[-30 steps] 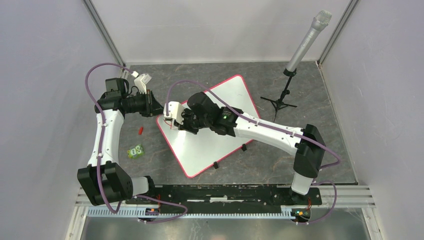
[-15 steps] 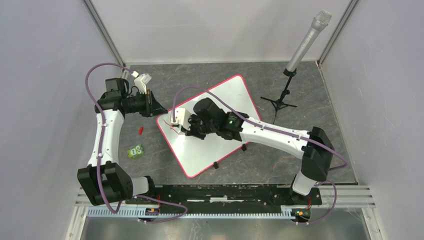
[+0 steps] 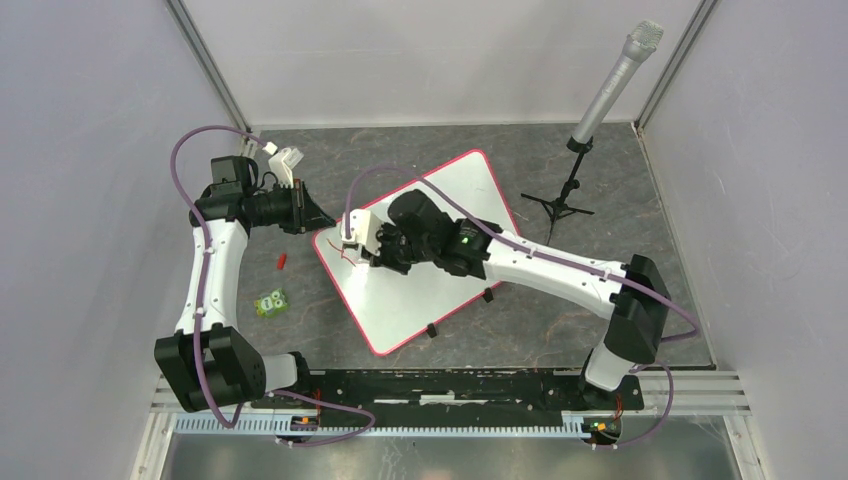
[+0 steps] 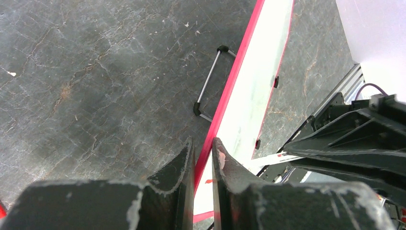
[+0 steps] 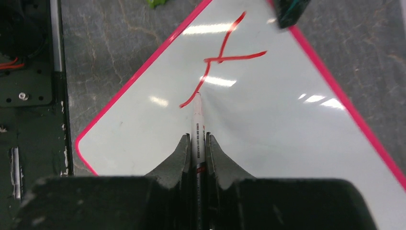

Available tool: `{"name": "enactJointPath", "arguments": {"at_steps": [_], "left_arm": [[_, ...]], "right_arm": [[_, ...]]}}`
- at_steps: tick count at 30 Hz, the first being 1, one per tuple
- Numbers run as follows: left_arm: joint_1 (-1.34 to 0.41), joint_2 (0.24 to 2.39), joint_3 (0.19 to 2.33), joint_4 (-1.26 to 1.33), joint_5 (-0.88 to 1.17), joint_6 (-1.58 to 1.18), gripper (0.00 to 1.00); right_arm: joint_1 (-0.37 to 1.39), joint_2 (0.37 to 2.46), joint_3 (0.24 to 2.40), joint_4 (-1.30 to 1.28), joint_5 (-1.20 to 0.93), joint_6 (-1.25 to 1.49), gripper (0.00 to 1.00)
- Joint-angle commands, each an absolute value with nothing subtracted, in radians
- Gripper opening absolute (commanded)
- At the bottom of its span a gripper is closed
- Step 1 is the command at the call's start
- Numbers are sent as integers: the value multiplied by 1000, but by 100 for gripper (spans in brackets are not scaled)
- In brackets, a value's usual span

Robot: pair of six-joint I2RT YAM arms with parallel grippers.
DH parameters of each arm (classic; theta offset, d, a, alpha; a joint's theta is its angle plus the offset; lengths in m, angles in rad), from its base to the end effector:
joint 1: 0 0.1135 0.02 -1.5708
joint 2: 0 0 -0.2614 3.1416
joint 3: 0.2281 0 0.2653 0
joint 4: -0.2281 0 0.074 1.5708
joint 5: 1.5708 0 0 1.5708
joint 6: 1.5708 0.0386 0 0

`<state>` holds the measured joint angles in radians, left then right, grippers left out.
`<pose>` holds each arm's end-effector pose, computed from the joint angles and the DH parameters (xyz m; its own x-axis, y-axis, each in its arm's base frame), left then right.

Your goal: Write a sentence on the whiteboard

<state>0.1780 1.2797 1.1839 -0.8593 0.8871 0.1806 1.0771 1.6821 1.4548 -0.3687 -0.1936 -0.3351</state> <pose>0.2659 0.0174 0.3186 -0.7313 -0.0163 -0.6818 0.4678 0.7155 -0.5189 0.1863 0.3619 0.3107 0.0578 -0.5736 -0.8171 -0.9748 0.1442 -0.1702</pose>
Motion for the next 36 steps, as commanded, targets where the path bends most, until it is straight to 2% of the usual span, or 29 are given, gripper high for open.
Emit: {"name": "enactJointPath", "arguments": {"at_steps": [1,21,36], "left_arm": [[160,1256,1173,-856,890,197,3],[158,1250,1170,-857,884,199,2],[158,1255,1172,-856,882,201,2]], "right_arm": [[1050,1660,1557,-325,-183,-328,0],[1049,1756,1605,-339,-175,-339,0],[1055,1686,1470,-353,-187,-366,0]]}}
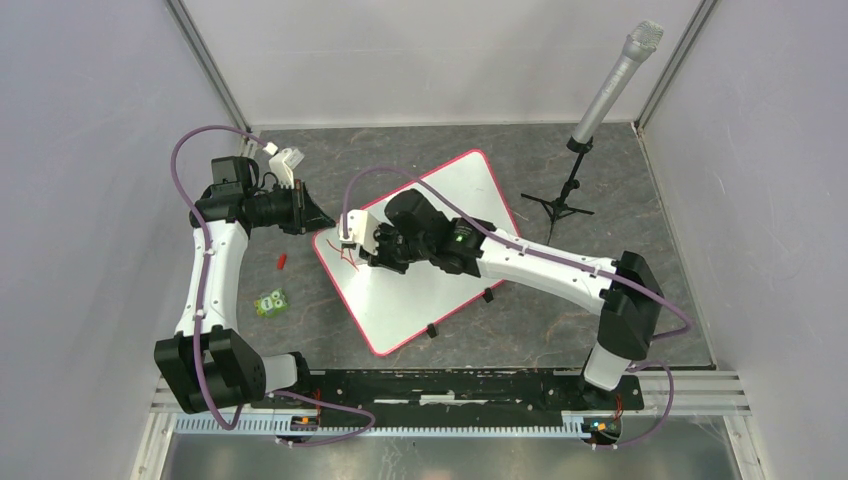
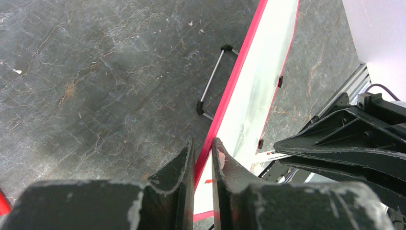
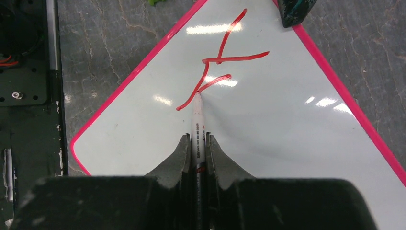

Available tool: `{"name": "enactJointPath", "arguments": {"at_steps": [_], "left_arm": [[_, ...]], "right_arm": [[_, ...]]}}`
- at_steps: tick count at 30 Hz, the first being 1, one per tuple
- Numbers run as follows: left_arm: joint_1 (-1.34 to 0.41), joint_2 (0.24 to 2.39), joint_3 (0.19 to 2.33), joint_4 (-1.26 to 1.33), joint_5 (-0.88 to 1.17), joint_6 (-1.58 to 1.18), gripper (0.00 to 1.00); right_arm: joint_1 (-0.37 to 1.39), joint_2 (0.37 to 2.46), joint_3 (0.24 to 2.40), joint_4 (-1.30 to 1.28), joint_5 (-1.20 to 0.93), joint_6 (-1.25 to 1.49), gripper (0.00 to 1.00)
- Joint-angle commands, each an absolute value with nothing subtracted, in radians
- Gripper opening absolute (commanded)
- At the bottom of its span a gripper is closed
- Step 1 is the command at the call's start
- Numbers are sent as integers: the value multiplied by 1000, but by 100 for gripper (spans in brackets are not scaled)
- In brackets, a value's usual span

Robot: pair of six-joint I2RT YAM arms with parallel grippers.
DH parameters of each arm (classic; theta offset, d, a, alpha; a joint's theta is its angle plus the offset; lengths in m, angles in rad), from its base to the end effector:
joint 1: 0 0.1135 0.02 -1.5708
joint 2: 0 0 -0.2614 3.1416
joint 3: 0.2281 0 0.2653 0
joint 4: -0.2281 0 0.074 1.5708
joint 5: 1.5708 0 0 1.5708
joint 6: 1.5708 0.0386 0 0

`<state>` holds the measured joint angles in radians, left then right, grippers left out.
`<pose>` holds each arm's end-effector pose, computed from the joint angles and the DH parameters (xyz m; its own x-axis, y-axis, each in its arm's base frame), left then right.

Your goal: Write a sentence on the whiteboard

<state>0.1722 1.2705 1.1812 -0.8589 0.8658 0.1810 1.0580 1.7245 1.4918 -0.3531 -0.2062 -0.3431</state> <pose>0.2643 0.0161 0.3195 -0.7285 -0.0083 -0.6850 0.4653 0.7279 -0.5036 0.1984 0.3685 0.3088 0.0596 -0.5652 -0.8228 -0.9733 0.1502 -0.1737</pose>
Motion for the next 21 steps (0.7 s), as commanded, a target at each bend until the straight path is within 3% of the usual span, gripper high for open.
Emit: {"name": "enactJointPath", "arguments": {"at_steps": [1,21], "left_arm": [[158,1256,1172,-856,883,201,3],[157,1252,1169,-856,879,203,2]], "right_arm": [[1056,1682,1469,-354,-179,-371,0],[1042,1709,1551,-325,-74,-362,0]]}}
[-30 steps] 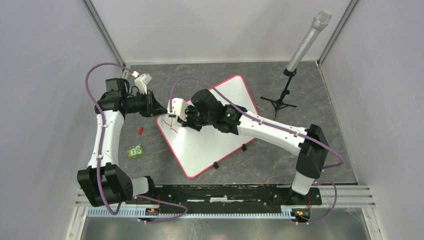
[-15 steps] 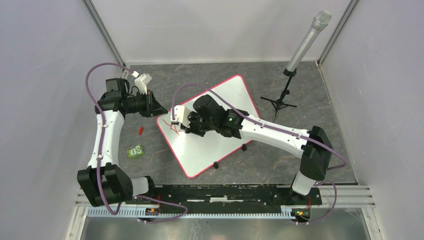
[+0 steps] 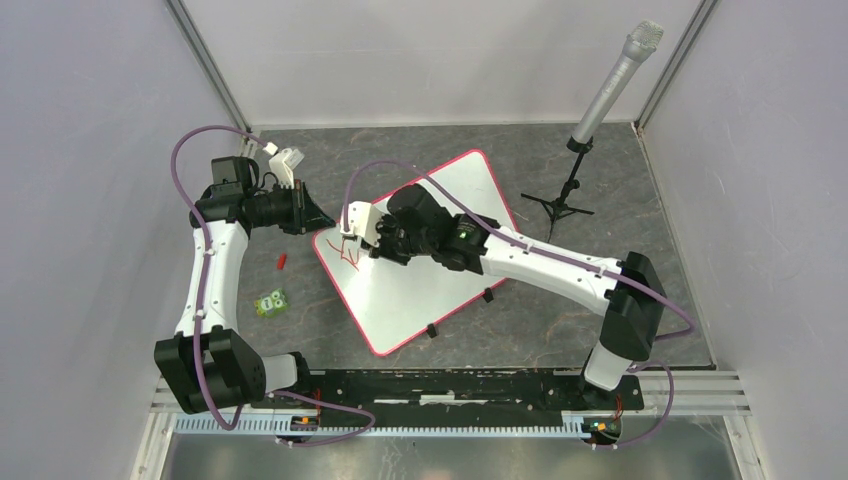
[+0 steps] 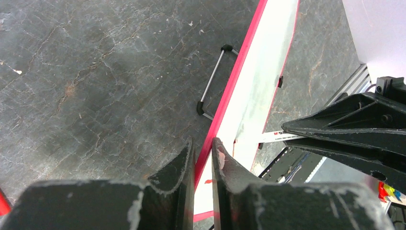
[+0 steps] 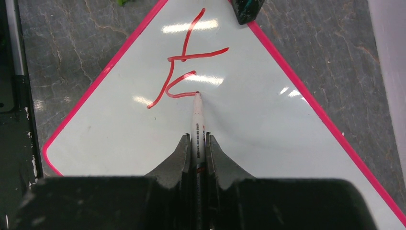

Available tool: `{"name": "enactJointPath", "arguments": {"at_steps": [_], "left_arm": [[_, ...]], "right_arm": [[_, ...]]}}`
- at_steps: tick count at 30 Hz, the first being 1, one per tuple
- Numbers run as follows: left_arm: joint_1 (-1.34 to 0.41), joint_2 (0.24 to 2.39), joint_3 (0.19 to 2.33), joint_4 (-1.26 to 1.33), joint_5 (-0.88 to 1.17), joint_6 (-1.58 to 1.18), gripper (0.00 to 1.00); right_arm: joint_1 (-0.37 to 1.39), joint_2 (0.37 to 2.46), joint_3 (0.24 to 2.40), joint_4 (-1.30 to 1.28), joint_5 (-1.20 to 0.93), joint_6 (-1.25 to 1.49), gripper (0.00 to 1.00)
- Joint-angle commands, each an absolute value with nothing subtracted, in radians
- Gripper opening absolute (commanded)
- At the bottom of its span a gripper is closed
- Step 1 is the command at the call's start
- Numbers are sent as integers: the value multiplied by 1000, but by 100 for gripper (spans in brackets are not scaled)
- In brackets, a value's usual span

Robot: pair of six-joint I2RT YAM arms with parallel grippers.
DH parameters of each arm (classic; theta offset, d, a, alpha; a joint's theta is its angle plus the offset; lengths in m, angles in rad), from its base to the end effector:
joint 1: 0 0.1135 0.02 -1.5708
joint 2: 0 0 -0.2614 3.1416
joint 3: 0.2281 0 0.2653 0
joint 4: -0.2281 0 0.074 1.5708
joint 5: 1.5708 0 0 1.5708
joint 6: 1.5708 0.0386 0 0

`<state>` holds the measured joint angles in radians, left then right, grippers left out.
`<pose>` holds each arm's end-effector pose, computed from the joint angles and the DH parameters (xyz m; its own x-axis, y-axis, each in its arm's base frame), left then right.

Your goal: Write a sentence on the whiteboard

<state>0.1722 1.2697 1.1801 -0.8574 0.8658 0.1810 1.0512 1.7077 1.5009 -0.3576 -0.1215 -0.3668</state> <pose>0.2642 0.0161 0.3194 -0.7277 -0.0081 -0.6859 0.4659 0.7280 -0.5029 0.2024 0.3633 0.3180 0.0793 -0.5783 -0.8120 -0.9470 0.2106 -0.2425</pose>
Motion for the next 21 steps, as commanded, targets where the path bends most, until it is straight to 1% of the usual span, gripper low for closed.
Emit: {"name": "enactJointPath", "arguments": {"at_steps": [1,12,21], "left_arm": [[156,1252,1170,-857,880,204,2],[156,1255,1169,-856,876,207,2],[156,1255,1169,-856,874,206,2]], "right_arm": [[1043,1715,1557,-328,-78,-362,0],[1060,1755,1603,-340,-113,-356,0],[1066,1732,1544,-350,-117,-371,0]]}}
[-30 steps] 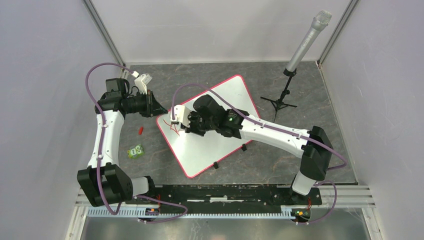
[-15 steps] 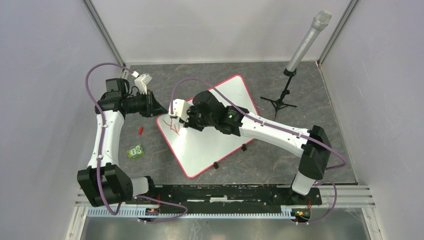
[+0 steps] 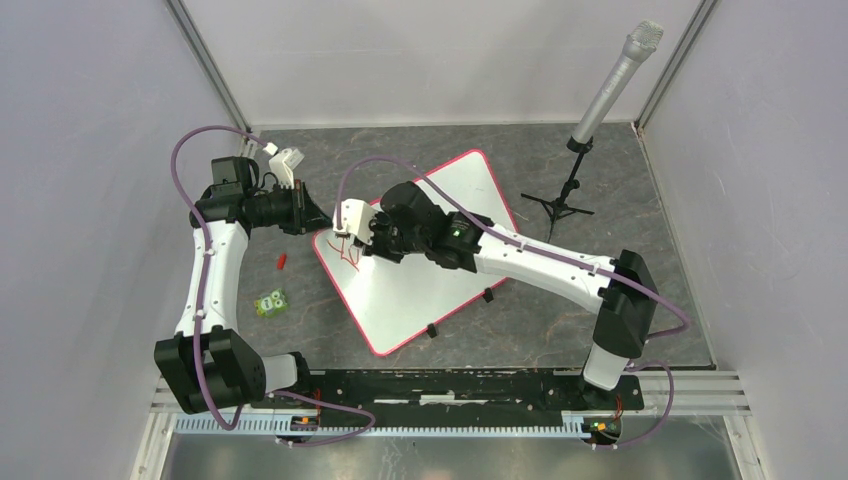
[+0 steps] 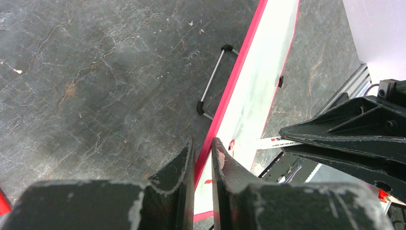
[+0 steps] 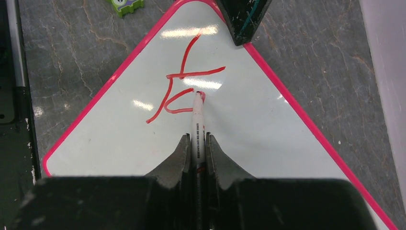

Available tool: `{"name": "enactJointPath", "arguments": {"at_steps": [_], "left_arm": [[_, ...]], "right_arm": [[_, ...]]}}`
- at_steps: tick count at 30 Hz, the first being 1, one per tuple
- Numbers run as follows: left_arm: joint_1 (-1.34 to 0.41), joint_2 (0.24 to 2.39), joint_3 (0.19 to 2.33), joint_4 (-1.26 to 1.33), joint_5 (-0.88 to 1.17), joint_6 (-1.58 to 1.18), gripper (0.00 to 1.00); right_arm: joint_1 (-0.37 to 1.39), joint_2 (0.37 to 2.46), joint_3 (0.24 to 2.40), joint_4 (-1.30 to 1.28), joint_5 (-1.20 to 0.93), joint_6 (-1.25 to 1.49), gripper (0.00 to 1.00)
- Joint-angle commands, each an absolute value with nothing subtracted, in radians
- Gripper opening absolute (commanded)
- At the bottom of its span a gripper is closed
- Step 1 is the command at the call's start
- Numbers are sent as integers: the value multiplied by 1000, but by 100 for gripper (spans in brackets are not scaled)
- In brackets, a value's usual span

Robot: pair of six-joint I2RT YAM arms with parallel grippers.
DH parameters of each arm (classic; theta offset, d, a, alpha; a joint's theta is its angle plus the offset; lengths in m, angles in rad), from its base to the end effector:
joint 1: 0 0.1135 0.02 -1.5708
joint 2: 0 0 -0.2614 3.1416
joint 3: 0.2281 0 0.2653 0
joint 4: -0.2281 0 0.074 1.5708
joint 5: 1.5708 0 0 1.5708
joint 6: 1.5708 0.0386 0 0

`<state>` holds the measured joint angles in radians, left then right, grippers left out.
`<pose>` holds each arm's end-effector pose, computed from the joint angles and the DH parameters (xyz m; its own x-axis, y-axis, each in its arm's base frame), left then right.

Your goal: Write a sentence on the whiteboard

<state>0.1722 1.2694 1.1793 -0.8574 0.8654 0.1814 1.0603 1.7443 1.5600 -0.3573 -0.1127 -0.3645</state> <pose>0.2641 0.0161 0.3192 -0.7279 -0.0079 -0.6857 0.4657 0.7283 -0.5027 0.2046 0.3742 0.3247 0.0905 -0.5633 -0.8213 -0.9438 0.2147 -0.2513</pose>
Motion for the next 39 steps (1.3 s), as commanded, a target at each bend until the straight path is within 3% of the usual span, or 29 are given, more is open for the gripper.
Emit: {"name": "enactJointPath", "arguments": {"at_steps": [1,16,39], "left_arm": [[156,1255,1169,-856,874,207,3],[156,1247,1169,-856,870,203,2],[156,1251,1170,-855,867,205,2]], "right_arm": [[1066,1729,1540,-350,-119,-371,0],[1040,1653,1545,-325,-154,-357,0],[1029,1726,1561,-338,-129,-390,0]]}}
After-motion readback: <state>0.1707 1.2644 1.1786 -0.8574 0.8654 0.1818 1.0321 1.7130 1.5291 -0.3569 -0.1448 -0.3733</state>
